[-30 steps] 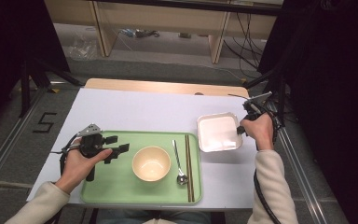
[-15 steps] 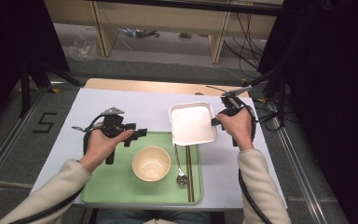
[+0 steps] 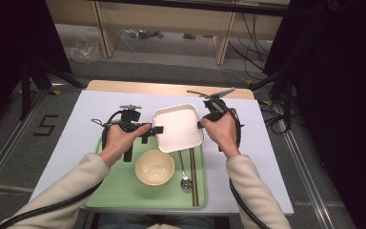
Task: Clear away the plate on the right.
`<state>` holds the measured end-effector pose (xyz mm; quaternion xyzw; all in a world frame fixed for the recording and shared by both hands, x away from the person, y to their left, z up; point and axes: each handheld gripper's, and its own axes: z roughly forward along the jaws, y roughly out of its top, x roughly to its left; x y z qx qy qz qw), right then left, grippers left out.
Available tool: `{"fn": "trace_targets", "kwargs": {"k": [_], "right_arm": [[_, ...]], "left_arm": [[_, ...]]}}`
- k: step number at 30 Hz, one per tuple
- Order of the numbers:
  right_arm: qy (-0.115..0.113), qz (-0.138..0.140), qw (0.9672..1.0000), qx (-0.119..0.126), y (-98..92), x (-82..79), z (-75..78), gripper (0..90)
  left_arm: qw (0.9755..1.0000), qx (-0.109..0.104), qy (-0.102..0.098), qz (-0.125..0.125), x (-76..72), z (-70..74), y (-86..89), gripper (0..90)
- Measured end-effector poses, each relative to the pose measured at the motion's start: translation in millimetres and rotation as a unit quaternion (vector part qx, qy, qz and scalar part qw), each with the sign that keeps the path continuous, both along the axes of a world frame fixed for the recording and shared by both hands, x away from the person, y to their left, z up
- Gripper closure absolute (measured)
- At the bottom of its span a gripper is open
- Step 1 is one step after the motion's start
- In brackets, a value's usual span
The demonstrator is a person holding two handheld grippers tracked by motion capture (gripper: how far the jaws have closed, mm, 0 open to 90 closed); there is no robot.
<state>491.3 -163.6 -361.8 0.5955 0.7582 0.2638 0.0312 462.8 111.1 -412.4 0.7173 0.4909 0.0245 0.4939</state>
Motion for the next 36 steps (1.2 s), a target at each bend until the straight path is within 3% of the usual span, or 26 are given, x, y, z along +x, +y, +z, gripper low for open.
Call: {"fn": "trace_targets", "kwargs": {"k": [1, 2, 3, 4, 5, 6, 10, 12, 14, 15, 16, 17, 18, 19, 20, 21, 23, 25, 27, 29, 31, 33, 36], "right_arm": [[0.0, 0.0, 1.0, 0.0, 0.0, 0.0, 0.0, 89.8], [-0.013, 0.011, 0.9997, 0.015, 3.0, 1.0, -3.2, 89.9], [0.003, 0.002, 0.9997, 0.023, 5.5, -0.2, -1.4, 89.9], [-0.003, 0.007, 0.9997, 0.025, 5.7, -0.2, -1.4, 89.9], [0.003, -0.003, 0.9996, 0.028, 8.2, -1.2, 0.2, 89.8], [-0.017, 0.016, 0.9994, 0.027, 8.3, 0.5, -2.7, 89.8], [-0.022, 0.014, 0.9992, 0.031, 14.3, -2.0, -2.3, 89.7], [-0.029, 0.023, 0.9989, 0.03, 17.0, -2.5, -4.0, 89.7], [-0.018, 0.022, 0.9992, 0.029, 25.4, -5.9, -5.1, 89.6], [-0.025, 0.033, 0.9987, 0.031, 27.7, -6.2, -6.6, 89.6], [-0.018, 0.028, 0.9987, 0.039, 29.8, -7.0, -6.9, 89.5], [-0.025, 0.035, 0.9979, 0.048, 30.4, -6.3, -8.3, 89.5], [-0.023, 0.04, 0.9973, 0.057, 31.5, -5.9, -7.5, 89.3], [0.007, 0.025, 0.9974, 0.068, 34.0, -7.4, -3.3, 89.1], [0.014, 0.023, 0.9958, 0.088, 34.3, -6.4, -1.8, 87.8], [-0.001, 0.034, 0.9949, 0.095, 33.5, -4.5, -4.8, 87.0], [0.0, 0.04, 0.9946, 0.096, 35.3, -5.4, -4.2, 85.8], [-0.017, 0.057, 0.9925, 0.106, 38.3, -5.4, -5.1, 79.0], [-0.031, 0.065, 0.9916, 0.108, 38.8, -5.5, -3.6, 72.8], [-0.037, 0.054, 0.9918, 0.11, 37.2, -7.7, 2.3, 69.5], [-0.056, 0.058, 0.9895, 0.12, 27.2, -8.2, 9.2, 66.7], [-0.072, 0.045, 0.9896, 0.116, 9.3, -7.5, 18.3, 65.0], [-0.088, 0.017, 0.9889, 0.119, -19.7, -4.2, 28.3, 64.8]], "left_arm": [[1.0, 0.0, 0.0, 0.0, 0.0, 0.0, 0.0, 37.2], [0.9999, 0.009, 0.0, 0.007, 2.0, 0.1, -1.1, 38.3], [0.9999, 0.011, 0.002, 0.007, 3.2, -0.8, -0.9, 39.7], [0.9999, 0.012, 0.007, 0.01, 4.9, -2.1, -0.6, 41.5], [0.9998, 0.009, 0.012, 0.011, 6.3, -3.0, 0.3, 43.0], [0.9998, 0.007, 0.013, 0.013, 7.3, -3.4, 0.8, 46.6], [0.9994, -0.004, 0.012, 0.032, 9.7, -0.4, 7.1, 54.5], [0.9986, -0.016, 0.016, 0.047, 11.4, 6.1, 16.7, 61.8], [0.9983, -0.022, 0.01, 0.052, 12.5, 13.0, 25.4, 69.2], [0.9983, -0.02, 0.01, 0.053, 13.0, 16.4, 28.9, 70.6], [0.9983, -0.02, 0.013, 0.054, 13.0, 19.9, 32.8, 71.3], [0.9979, -0.033, 0.021, 0.053, 12.9, 24.7, 38.6, 72.6], [0.9974, -0.044, 0.024, 0.051, 12.4, 28.1, 43.0, 74.6], [0.9967, -0.058, 0.027, 0.049, 11.8, 32.5, 49.5, 76.0], [0.9968, -0.057, 0.031, 0.047, 11.4, 36.9, 55.0, 78.8], [0.9979, -0.04, 0.018, 0.048, 11.0, 38.9, 57.3, 79.1], [0.9982, -0.009, -0.001, 0.059, 10.1, 41.0, 63.1, 79.3], [0.9977, -0.039, 0.022, 0.05, 10.1, 40.6, 73.8, 79.4], [0.9976, -0.036, 0.018, 0.056, 8.3, 41.4, 85.0, 79.4], [0.9971, -0.026, 0.018, 0.069, 6.8, 40.6, 103.0, 79.3], [0.9958, -0.031, 0.035, 0.078, 4.9, 37.5, 125.7, 79.4], [0.995, -0.027, 0.055, 0.079, 0.9, 33.1, 148.8, 79.3], [0.9942, -0.018, 0.071, 0.079, -4.8, 26.2, 166.0, 79.3]]}}
